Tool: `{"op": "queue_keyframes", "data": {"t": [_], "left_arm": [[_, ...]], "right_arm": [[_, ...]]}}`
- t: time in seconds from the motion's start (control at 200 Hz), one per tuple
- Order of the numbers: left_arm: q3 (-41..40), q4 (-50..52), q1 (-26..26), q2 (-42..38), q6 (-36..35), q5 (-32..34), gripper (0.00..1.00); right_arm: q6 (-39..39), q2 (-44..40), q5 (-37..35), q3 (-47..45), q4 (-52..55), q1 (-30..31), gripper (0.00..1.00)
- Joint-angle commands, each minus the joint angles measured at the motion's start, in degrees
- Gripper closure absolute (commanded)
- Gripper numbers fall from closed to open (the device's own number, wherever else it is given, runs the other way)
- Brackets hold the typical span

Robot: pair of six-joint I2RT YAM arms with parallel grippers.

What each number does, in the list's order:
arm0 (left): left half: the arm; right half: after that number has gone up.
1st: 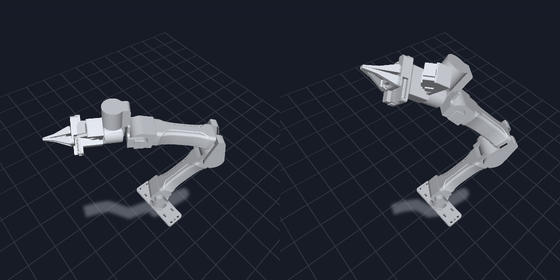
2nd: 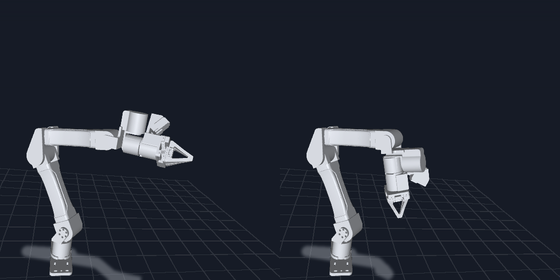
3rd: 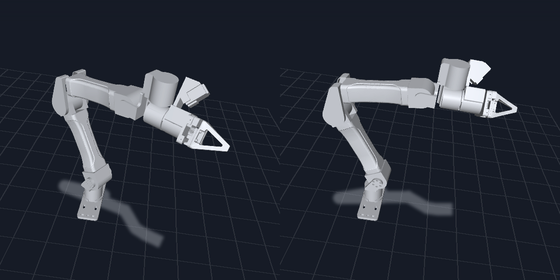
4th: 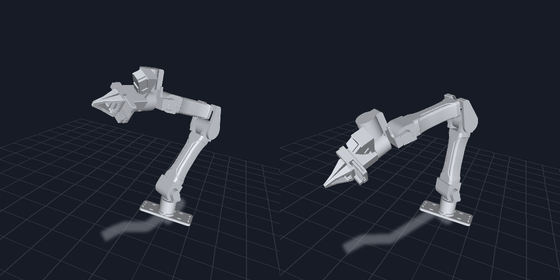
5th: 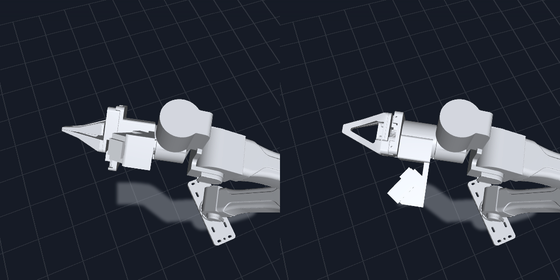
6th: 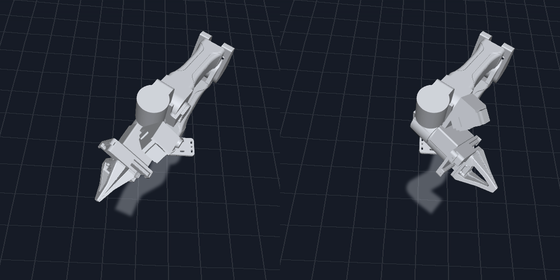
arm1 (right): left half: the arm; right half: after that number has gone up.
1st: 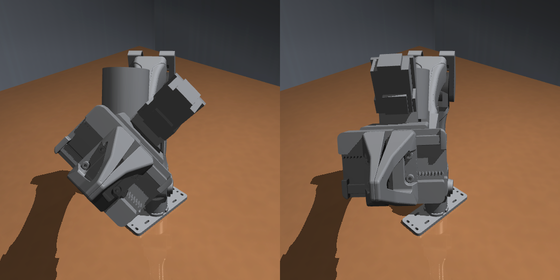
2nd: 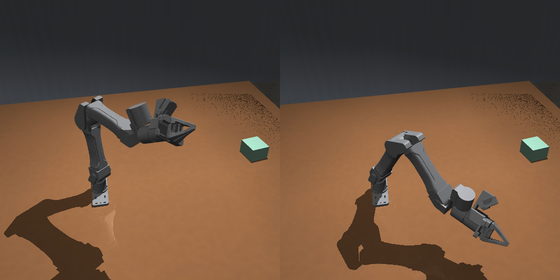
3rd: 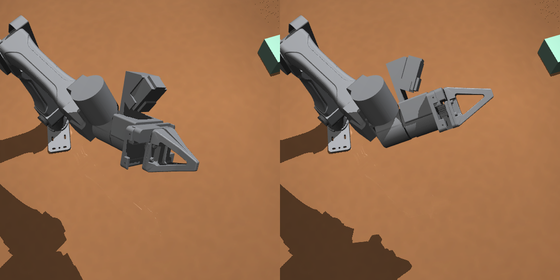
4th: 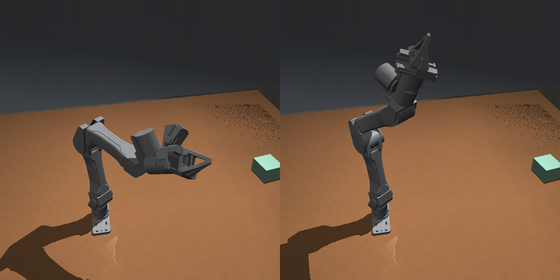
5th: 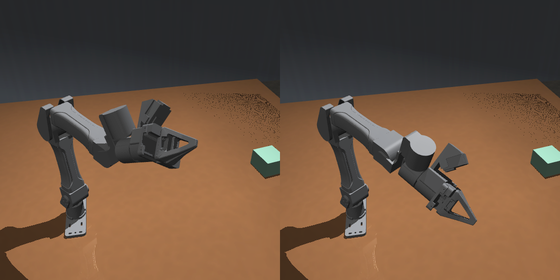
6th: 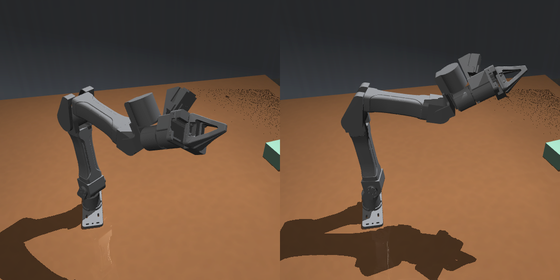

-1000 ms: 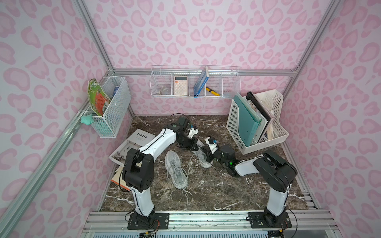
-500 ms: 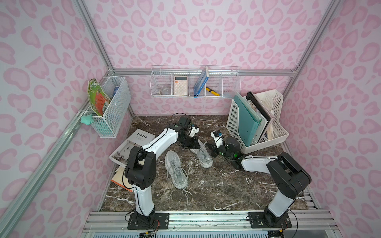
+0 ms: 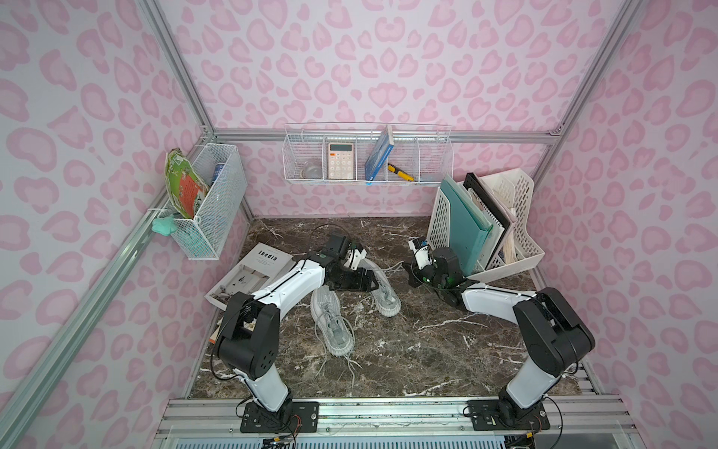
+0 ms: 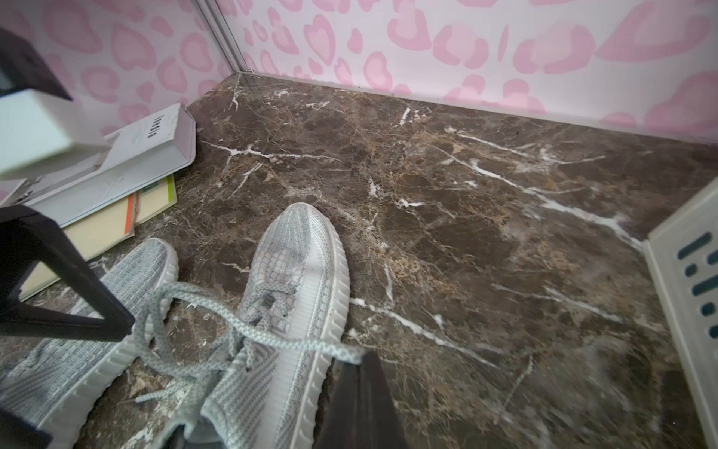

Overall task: Tie the shoes
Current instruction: Tie the shoelace on the shoe.

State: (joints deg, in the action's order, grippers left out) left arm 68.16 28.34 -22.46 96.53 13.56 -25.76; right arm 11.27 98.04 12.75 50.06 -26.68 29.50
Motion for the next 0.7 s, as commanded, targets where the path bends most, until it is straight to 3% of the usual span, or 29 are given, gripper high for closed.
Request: {"op": "queue_keyframes", "data": {"t": [0.0,0.38,0.695], "left_arm": [[-3.21,-4.95,0.05,-0.76,0.96,4.18,0.21],[-1.39,-10.33,-0.39,6.93,0.07,4.49,0.56],[1.29,-11.75,-0.39,9.97,1.15,1.62,0.74]], "right_arm": [[-0.85,0.52,1.01,0.92,1.63,-0.26,1.00],[-0.41,1.40,2.57,0.94,1.40,-0.57,1.00],[-0.21,1.44,2.61,0.60,1.26,-0.57,1.00]]}}
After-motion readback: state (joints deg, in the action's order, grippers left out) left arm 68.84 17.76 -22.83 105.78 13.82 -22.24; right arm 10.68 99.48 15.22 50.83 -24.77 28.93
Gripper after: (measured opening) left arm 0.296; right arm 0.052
